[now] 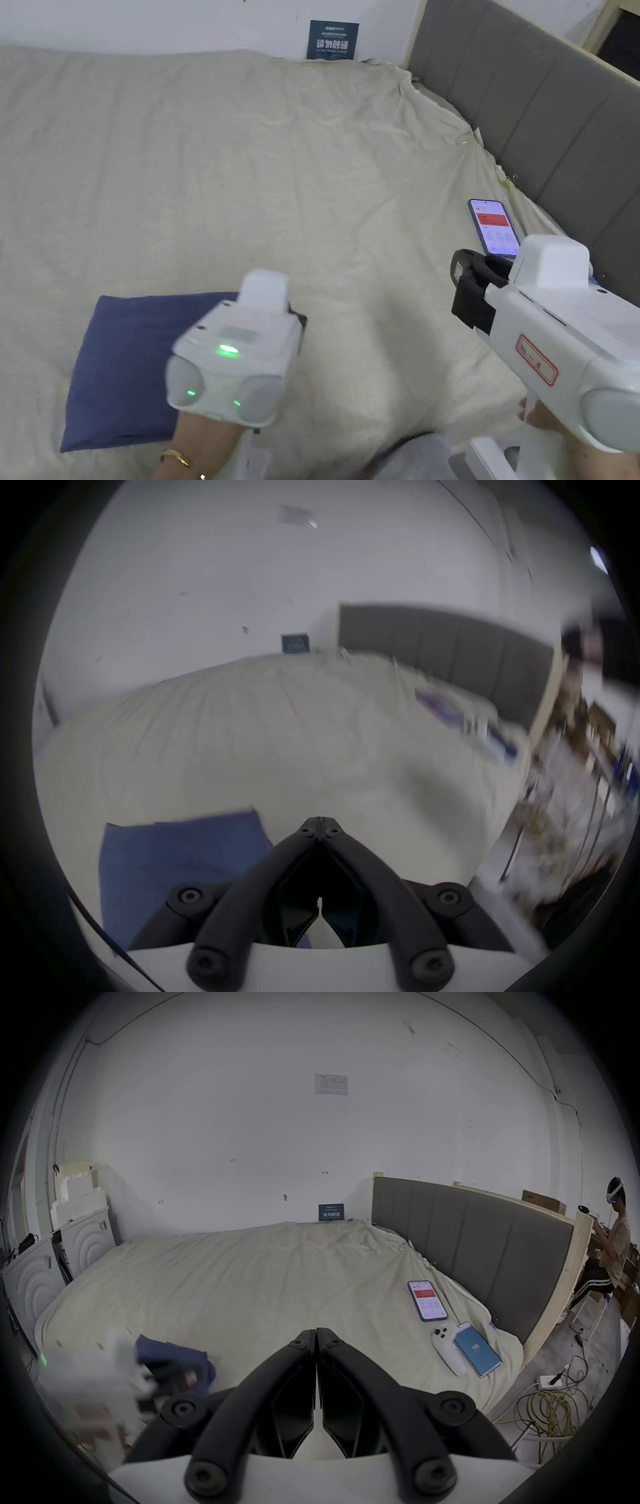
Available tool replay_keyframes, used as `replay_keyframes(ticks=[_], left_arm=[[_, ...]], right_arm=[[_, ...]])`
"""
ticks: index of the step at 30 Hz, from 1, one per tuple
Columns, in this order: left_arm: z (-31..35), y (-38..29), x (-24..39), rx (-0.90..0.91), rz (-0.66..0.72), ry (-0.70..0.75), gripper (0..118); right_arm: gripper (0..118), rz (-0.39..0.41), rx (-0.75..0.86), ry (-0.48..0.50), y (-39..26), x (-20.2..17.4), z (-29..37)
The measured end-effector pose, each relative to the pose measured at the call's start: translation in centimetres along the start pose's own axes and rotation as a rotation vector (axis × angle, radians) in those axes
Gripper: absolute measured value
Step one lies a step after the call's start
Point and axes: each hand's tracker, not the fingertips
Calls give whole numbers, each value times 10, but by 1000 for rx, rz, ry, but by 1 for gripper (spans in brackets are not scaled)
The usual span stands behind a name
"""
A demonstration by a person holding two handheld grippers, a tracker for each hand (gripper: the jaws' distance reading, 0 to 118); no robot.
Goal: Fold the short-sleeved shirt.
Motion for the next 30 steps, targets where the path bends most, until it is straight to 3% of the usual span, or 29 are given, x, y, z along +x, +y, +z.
replay_keyframes(ticks=[3, 7, 11, 17, 22, 27, 30], left_arm=[[36, 32, -44, 125, 134, 88, 0], [80, 43, -88, 264, 68, 291, 0], [113, 31, -120, 289, 28, 439, 0], [139, 8, -142, 225, 49, 461, 0], [145, -3, -152, 198, 54, 484, 0], [136, -10, -160, 161, 52, 475, 0], [128, -13, -165, 136, 57, 460, 0]], right_arm=[[0, -15, 31, 50, 0, -3, -9], [0, -27, 54, 127, 0, -23, -28], [0, -36, 72, 227, -5, -72, -50], [0, -30, 39, 305, -46, -155, -96], [0, -31, -45, 279, -103, -207, -135], [0, 40, -195, 253, -154, -233, -159], [0, 28, -229, 239, -172, -236, -162]])
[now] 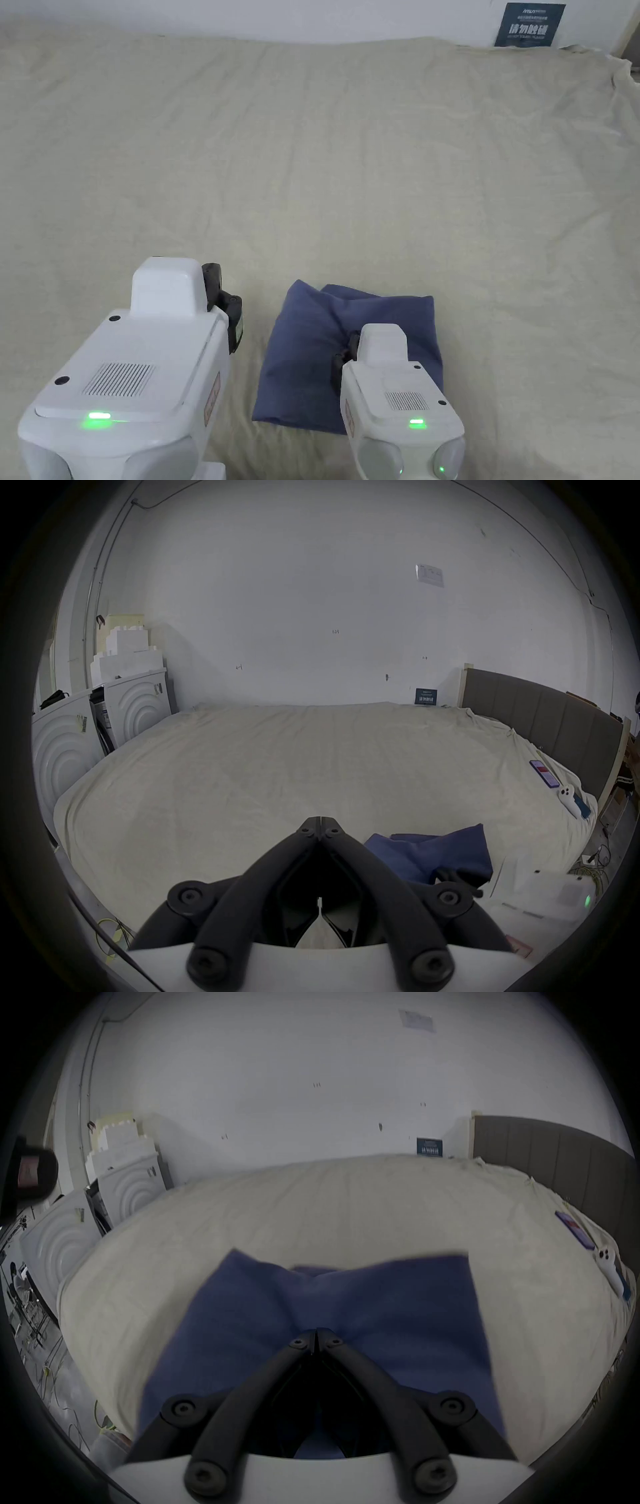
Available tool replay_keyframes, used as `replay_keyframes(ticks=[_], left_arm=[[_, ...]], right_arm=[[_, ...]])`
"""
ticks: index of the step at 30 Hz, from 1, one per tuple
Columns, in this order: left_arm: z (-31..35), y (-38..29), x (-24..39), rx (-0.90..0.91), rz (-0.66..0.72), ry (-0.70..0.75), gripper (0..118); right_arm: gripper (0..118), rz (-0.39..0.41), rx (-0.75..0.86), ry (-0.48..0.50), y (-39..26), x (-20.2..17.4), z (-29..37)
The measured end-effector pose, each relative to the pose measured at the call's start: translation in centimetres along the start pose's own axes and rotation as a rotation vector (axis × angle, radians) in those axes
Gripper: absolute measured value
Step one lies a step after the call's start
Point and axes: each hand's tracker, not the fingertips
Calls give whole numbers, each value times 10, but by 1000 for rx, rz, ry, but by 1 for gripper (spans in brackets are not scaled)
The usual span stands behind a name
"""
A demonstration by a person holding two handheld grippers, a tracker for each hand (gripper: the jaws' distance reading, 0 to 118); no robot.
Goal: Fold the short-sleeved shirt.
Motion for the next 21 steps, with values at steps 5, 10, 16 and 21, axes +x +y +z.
replay_keyframes(ticks=[5, 10, 16, 21], left_arm=[[-13, 6, -8, -26, 50, -57, 0], [-47, 31, -41, -228, 248, -345, 46], [-110, 29, -80, -496, 435, -599, 100], [-154, -6, -96, -719, 481, -752, 105]], right_arm=[[0, 48, 11, -10, 3, -4, 0], [0, -7, -40, 26, 13, 4, 1], [0, 11, -54, 50, 16, 6, 1], [0, -2, -68, 74, 19, 12, 0]])
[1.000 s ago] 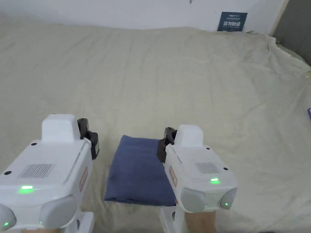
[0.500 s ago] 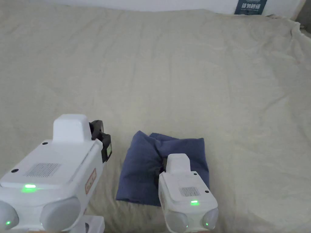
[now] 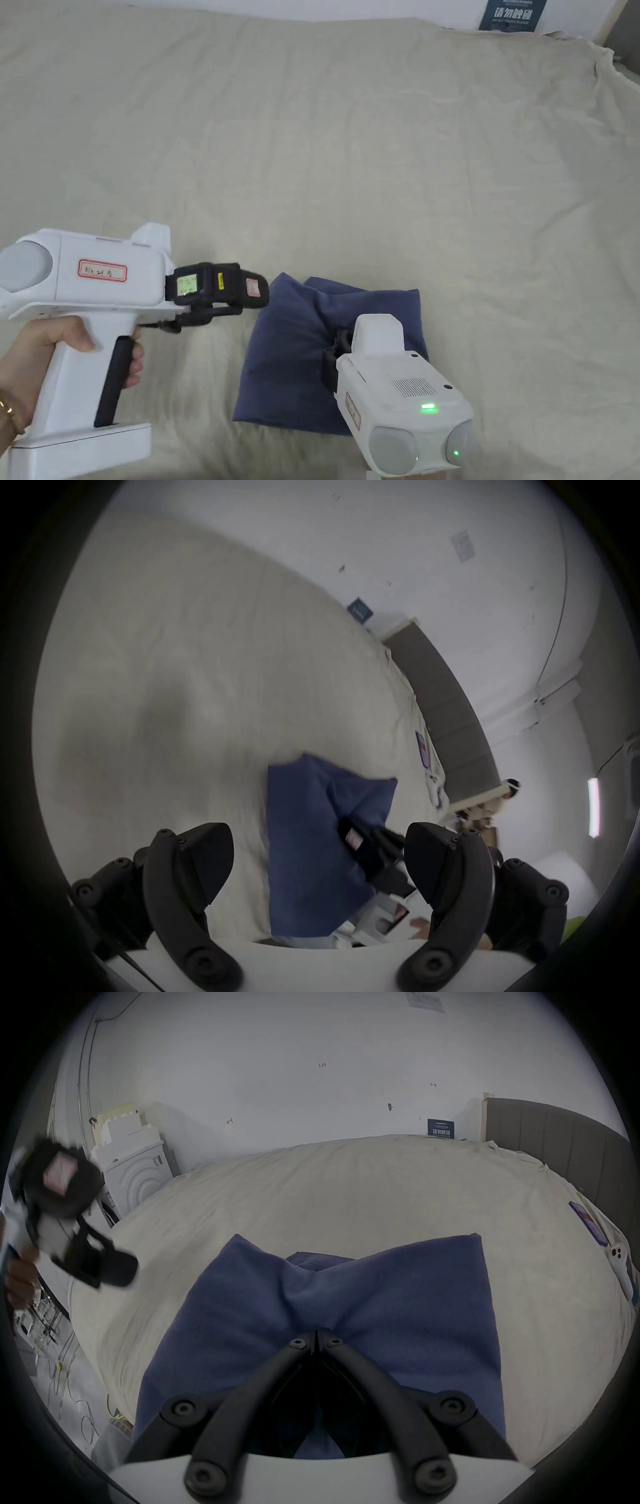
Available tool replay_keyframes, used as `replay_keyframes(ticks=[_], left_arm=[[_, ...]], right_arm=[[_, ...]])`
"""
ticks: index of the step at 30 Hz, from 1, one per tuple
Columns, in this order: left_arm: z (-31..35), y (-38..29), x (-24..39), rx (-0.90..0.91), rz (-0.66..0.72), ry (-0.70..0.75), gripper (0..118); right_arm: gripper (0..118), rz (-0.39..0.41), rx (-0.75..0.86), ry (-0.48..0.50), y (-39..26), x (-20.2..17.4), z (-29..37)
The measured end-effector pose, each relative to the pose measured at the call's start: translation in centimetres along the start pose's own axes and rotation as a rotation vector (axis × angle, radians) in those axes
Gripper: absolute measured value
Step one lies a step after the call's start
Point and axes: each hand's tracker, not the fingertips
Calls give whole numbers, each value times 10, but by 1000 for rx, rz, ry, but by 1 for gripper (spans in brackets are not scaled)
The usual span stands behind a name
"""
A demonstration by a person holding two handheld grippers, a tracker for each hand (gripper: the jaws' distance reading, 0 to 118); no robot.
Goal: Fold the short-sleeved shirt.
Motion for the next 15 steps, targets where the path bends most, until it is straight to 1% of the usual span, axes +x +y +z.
replay_keyframes(ticks=[2, 3, 7, 9, 10, 12, 15], left_arm=[[-13, -3, -16, -76, 75, -76, 105], [-21, -4, -21, -105, 95, -87, 105], [-46, -9, -32, -134, 99, -25, 105], [-44, -7, -32, -119, 105, -127, 106], [-46, -5, -33, -123, 125, -155, 106], [-58, -4, -37, -154, 174, -176, 106], [-70, -3, -34, -166, 167, -235, 106]], right_arm=[[0, -1, -2, 8, 0, 0, 0], [0, 1, -2, 11, 0, 1, 0], [0, -2, -6, 22, 1, 3, -1], [0, -5, -8, 29, 1, 5, -2], [0, -6, -7, 34, 1, 5, -2], [0, -9, -7, 42, 1, 7, -2], [0, -21, -12, 54, 2, 10, -2]])
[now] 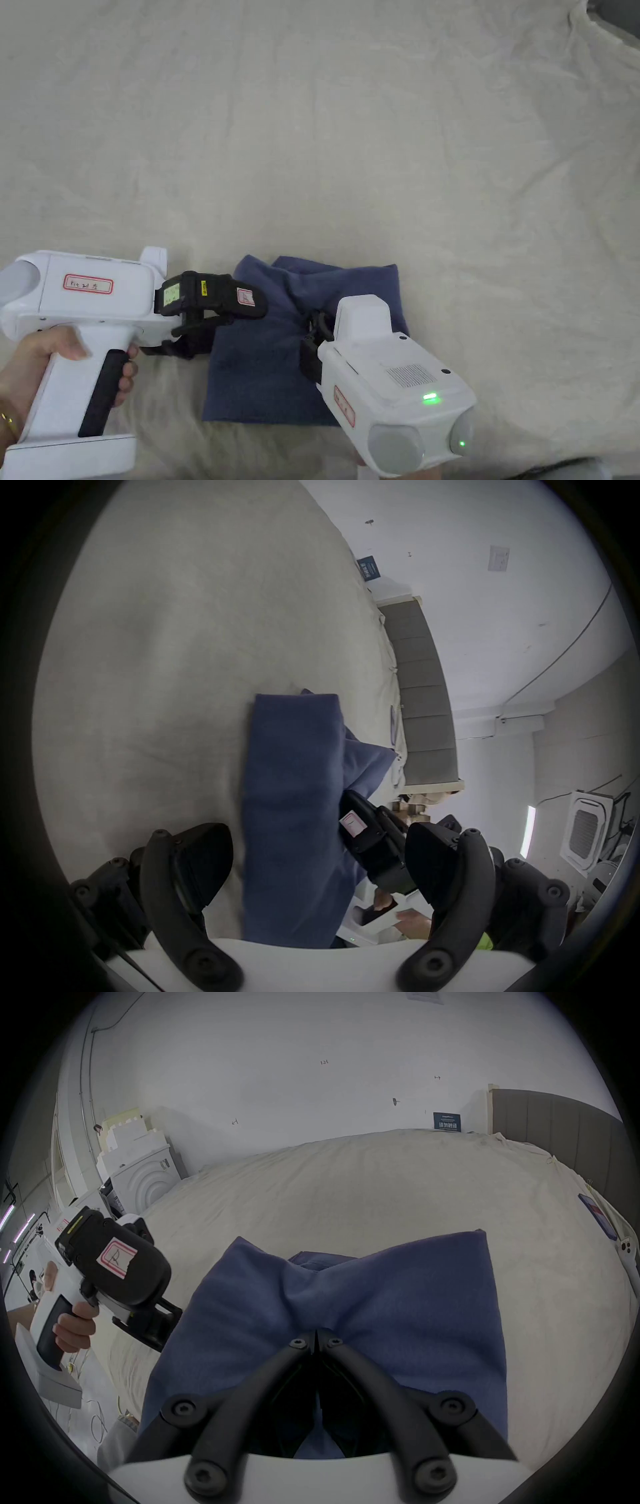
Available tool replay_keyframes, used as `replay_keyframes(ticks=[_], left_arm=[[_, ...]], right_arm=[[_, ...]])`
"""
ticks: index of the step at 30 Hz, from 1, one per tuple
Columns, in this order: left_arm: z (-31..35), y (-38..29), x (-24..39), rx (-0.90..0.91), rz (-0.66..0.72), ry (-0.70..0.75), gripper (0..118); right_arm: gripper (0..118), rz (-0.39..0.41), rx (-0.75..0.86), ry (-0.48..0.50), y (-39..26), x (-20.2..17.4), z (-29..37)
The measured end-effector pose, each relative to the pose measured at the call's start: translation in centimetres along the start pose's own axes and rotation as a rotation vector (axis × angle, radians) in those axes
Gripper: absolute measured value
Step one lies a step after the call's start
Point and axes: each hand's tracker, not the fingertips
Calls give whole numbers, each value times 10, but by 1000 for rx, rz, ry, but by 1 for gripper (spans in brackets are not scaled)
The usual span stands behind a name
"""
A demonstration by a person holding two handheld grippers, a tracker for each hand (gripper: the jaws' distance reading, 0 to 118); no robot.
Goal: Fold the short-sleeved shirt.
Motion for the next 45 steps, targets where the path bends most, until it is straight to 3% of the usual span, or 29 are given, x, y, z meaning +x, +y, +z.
replay_keyframes(ticks=[3, 5, 7, 8, 9, 11, 14, 17, 22, 24, 26, 35, 39, 45], left_arm=[[-12, 5, 5, -40, -28, 3, 105], [-16, 6, 11, -66, -61, 43, 96], [-16, 6, 18, -62, -119, 141, 62], [-16, 4, 21, -53, -146, 230, 38], [-16, 3, 23, -45, -156, 321, 34], [-15, 0, 31, -17, -91, 280, 32], [-29, -11, 56, 2, -174, 451, 27], [-36, -14, 81, 16, -142, 557, 24], [-22, -17, 119, 20, -214, 580, 23], [-5, -17, 131, 25, -230, 590, 23], [21, -16, 139, 38, -273, 646, 23], [173, 14, 95, 157, -191, 1137, 23], [233, 28, 53, 217, -185, 1477, 23], [297, 50, -20, 211, -76, 1759, 24]], right_arm=[[0, -21, -8, 15, 1, 3, -2], [0, -33, -9, 20, 2, 5, -2], [0, -42, -10, 24, 2, 6, -2], [0, -44, -12, 27, 2, 7, -2], [0, -46, -13, 29, 3, 7, -3], [0, -59, -22, 40, 6, 8, -5], [0, -38, -36, 57, 10, 12, -5], [0, -45, -40, 77, 22, 20, 14], [0, 28, 166, 71, 71, 41, 92], [0, 84, 234, 35, 92, 49, 121], [0, 88, 308, 6, 112, 60, 148], [0, 132, 414, -105, 150, 87, 203], [0, 114, 394, -164, 147, 93, 200], [0, 58, 326, -215, 140, 100, 178]])
